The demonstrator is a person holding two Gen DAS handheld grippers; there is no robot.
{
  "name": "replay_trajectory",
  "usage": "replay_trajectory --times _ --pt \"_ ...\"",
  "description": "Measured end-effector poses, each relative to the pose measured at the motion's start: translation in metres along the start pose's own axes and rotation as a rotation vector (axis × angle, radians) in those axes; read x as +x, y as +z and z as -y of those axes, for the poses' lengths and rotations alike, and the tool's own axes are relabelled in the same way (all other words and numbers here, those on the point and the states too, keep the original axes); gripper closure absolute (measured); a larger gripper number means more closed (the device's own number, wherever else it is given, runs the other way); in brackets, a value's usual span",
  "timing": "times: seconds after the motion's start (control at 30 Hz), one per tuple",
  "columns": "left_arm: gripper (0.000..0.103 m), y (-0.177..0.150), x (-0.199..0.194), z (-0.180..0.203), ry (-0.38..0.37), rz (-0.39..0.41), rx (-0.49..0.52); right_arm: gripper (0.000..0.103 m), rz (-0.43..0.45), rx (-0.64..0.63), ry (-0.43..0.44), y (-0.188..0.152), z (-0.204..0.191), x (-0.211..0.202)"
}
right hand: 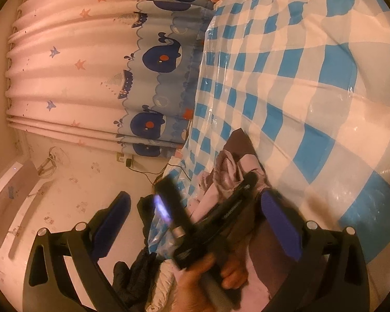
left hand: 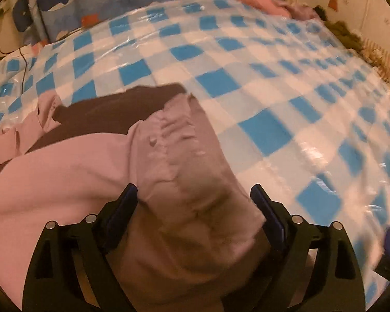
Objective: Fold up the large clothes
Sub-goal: 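Move both grippers over the jacket toward its side edge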
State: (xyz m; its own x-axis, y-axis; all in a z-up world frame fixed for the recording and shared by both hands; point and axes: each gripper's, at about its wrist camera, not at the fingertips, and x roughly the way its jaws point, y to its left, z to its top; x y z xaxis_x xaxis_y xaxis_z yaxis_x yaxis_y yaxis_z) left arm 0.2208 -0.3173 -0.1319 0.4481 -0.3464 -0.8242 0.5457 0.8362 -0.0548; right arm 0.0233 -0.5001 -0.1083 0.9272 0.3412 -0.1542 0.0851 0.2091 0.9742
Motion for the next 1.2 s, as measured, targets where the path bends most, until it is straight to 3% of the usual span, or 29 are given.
replay_trajectory --times 0.1,0.2,0.37,0.47,0.53,0.6,0.67,0.77,0.83,0.9,0.93,1.0,1.07,1.13,1.2 --pt "0.02 -0.007 -0.055 -0.03 -0.07 0.102 -0.086 0.006 0.005 -0.025 -0.021 0.001 -0.003 -0.001" --pt "0.02 -0.027 -0.114 -0.079 -0.073 0.219 -0.176 0.006 -0.011 -0.133 -0.051 -0.004 -0.021 0.003" --pt "0.02 -0.067 -0.174 -0.188 -0.039 0.308 -0.396 0.006 -0.113 -0.53 -0.107 -0.048 -0.089 0.03" --pt "0.02 -0.088 -0.192 -0.227 -0.223 0.308 -0.449 0.006 -0.136 -0.693 -0.086 -0.077 -0.118 0.038" --pt "0.019 -0.099 -0.213 -0.235 -0.215 0.361 -0.401 0.006 -0.14 -0.731 -0.099 -0.086 -0.127 0.048" --pt "0.017 -0.104 -0.219 -0.246 -0.179 0.38 -0.402 0.006 -0.19 -0.773 -0.127 -0.093 -0.135 0.078" --pt "0.017 -0.107 -0.217 -0.266 -0.156 0.385 -0.464 0.006 -0.239 -0.827 -0.174 -0.098 -0.139 0.113" --pt "0.017 -0.114 -0.2 -0.305 -0.09 0.367 -0.578 0.006 -0.278 -0.879 -0.316 -0.092 -0.127 0.166" --pt "0.017 -0.124 -0.172 -0.337 -0.019 0.286 -0.67 0.006 -0.331 -0.825 -0.412 -0.079 -0.099 0.196" --pt "0.018 -0.139 -0.132 -0.359 -0.059 0.164 -0.742 0.006 -0.459 -0.71 -0.542 -0.065 -0.045 0.23" --pt "0.02 -0.146 -0.114 -0.365 -0.099 0.118 -0.749 0.007 -0.492 -0.725 -0.562 -0.067 -0.033 0.237" --pt "0.02 -0.141 -0.117 -0.357 -0.044 0.094 -0.686 0.007 -0.506 -0.83 -0.627 -0.079 -0.04 0.241" --pt "0.02 -0.135 -0.14 -0.35 -0.05 0.13 -0.671 0.007 -0.474 -0.85 -0.626 -0.08 -0.057 0.232" --pt "0.02 -0.136 -0.17 -0.345 -0.107 0.23 -0.651 0.007 -0.405 -0.886 -0.564 -0.081 -0.079 0.216" --pt "0.016 -0.139 -0.19 -0.344 -0.055 0.295 -0.618 0.007 -0.35 -0.974 -0.516 -0.09 -0.095 0.206"
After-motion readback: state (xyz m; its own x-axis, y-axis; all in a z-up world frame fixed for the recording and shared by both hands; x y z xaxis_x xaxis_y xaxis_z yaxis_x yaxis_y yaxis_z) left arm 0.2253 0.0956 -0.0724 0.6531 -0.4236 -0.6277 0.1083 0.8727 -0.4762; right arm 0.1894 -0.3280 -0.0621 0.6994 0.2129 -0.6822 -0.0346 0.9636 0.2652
